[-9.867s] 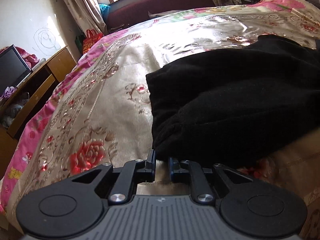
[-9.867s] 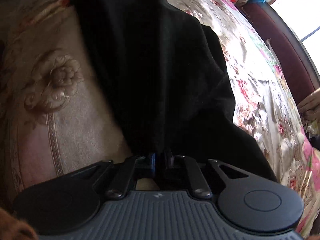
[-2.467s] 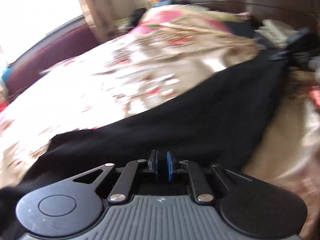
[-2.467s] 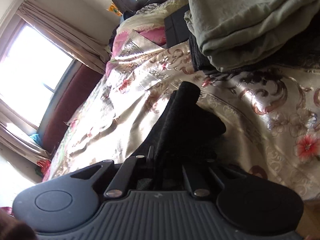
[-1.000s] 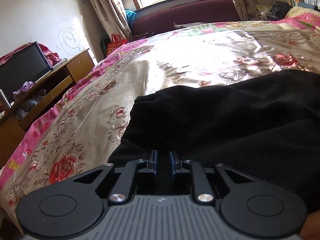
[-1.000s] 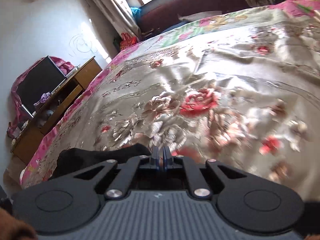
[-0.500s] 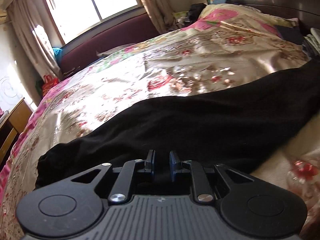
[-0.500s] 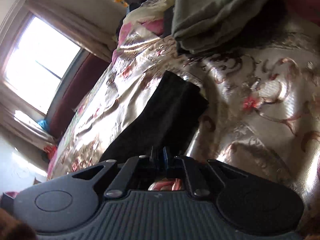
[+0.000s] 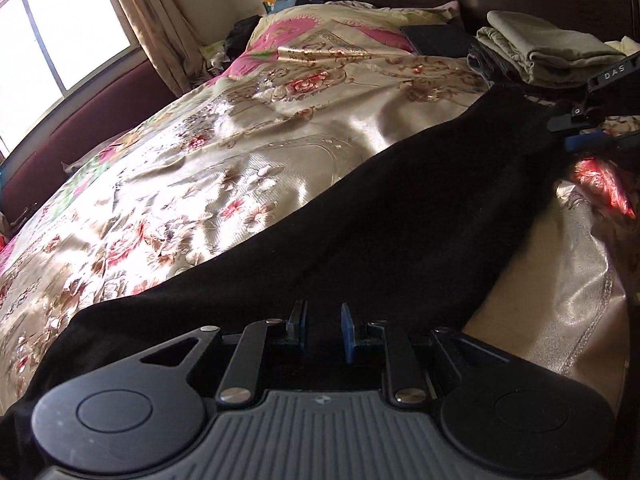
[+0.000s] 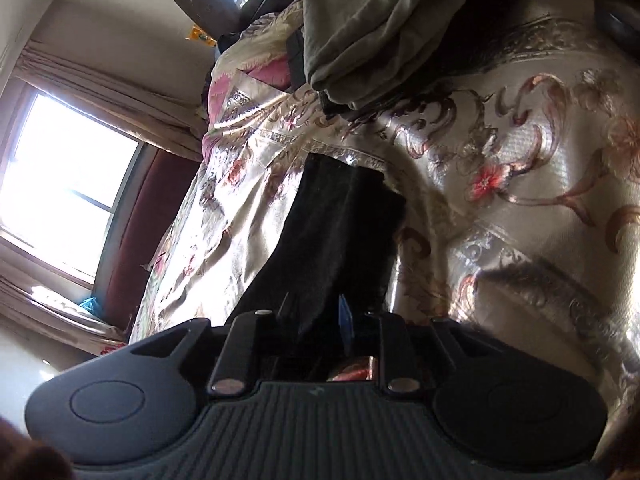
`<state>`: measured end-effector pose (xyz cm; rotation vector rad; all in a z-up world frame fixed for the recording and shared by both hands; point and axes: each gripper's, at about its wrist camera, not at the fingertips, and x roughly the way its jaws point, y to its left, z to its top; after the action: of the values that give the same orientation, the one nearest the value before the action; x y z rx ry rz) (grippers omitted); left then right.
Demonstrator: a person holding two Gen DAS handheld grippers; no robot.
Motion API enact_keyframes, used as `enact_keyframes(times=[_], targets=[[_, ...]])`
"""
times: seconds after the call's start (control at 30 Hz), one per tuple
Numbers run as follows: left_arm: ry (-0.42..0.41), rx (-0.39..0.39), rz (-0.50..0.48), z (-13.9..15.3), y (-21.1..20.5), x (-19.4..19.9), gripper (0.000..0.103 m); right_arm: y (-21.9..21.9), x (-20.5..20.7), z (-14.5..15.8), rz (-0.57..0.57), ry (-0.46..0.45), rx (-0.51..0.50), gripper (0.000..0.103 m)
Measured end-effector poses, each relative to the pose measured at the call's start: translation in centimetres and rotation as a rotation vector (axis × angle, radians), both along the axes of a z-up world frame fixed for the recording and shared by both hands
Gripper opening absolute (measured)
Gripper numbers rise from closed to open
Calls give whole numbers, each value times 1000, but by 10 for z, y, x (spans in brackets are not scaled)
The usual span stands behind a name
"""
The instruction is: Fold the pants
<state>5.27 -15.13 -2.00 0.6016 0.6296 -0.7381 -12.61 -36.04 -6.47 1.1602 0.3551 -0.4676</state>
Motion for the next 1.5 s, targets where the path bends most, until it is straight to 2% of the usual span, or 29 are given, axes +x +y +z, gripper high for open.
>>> enact_keyframes(times=[0.13, 0.2, 0.3, 0.37, 0.5, 0.57, 0.67, 0.8, 0.93, 1.0, 1.13, 1.27, 1.4, 1.5], targets=[[13, 23, 26, -9, -8, -1, 35, 8, 1, 1, 55, 4, -16, 25], [5, 32, 27, -10, -13, -4, 35, 6, 1, -6, 57, -4, 12, 23], [-6, 34, 6, -9, -17, -7, 35, 6, -8, -6, 23, -77, 73, 25], [-10, 33, 4, -8, -18, -6, 35, 14, -8, 4, 45, -111, 52, 25], [-14, 27, 14, -9, -17, -2, 35, 24, 8, 1, 105, -68, 53, 25], [-20, 14, 22, -8, -14, -1, 35, 26, 9, -6, 95, -24, 56, 21], [-27, -19, 33, -6, -7, 2, 35, 20, 2, -15, 49, -13, 72, 13], [-42, -54, 26, -9, -1, 6, 36, 7, -10, -25, -56, -17, 113, 10], [-25, -83, 21, -14, 3, 14, 36, 6, 0, -24, -97, -25, 92, 17], [-23, -95, 25, -14, 5, 17, 36, 6, 2, -25, -119, -57, 114, 23], [-8, -123, 46, -10, 12, 27, 36, 4, -4, -24, -136, -123, 128, 23], [-3, -126, 59, -11, 11, 33, 36, -4, 5, -30, -156, -127, 172, 23], [-6, -132, 53, -7, 10, 33, 36, 0, 4, -25, -125, -60, 118, 21], [3, -116, 26, -12, 4, 32, 39, -4, 9, -26, -150, -95, 143, 25]])
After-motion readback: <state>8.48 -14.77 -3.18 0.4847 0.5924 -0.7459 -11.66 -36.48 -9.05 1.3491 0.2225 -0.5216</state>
